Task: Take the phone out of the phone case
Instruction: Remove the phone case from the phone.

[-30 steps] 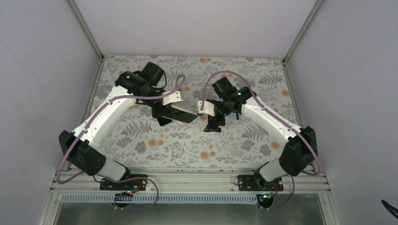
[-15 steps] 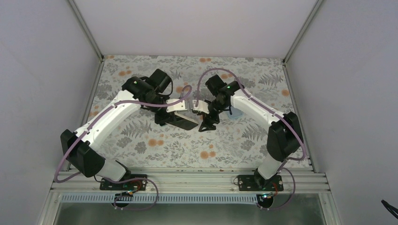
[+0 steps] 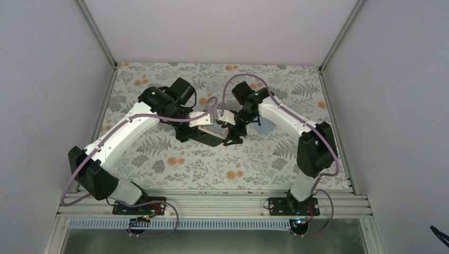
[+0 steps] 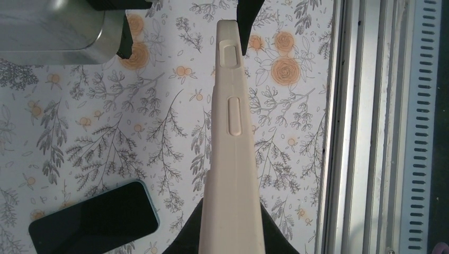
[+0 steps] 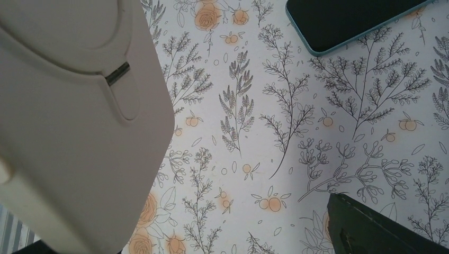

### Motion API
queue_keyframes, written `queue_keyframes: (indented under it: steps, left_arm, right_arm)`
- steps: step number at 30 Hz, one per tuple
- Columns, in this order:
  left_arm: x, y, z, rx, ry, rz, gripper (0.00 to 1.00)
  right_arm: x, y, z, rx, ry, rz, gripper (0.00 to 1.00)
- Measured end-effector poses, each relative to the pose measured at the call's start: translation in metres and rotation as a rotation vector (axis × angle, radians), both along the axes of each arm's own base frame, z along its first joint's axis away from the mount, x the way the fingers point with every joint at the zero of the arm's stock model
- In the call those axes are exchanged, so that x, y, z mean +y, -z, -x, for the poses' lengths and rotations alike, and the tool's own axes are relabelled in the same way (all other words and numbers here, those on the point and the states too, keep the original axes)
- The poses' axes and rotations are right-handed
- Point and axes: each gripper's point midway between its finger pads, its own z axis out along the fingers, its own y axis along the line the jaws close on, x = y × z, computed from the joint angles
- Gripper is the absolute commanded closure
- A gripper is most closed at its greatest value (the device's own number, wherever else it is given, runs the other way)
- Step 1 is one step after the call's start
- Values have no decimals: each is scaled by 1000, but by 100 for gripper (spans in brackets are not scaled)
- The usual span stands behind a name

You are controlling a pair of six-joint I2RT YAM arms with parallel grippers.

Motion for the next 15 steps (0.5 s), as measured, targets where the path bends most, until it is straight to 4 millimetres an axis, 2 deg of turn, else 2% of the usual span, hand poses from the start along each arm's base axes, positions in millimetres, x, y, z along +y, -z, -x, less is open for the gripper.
queue_keyframes:
  steps: [6, 7, 15]
  left_arm:
    - [1, -3, -1, -11, -1, -7, 98]
    - [1, -3, -1, -13, -1, -8, 98]
    - [4, -2, -2, -28, -5, -34, 98]
  right_arm:
    - [1, -1, -2, 8, -9, -3, 9]
    - [1, 0, -3, 13, -10, -2, 11]
    - [1, 10, -6, 66, -21, 29, 12]
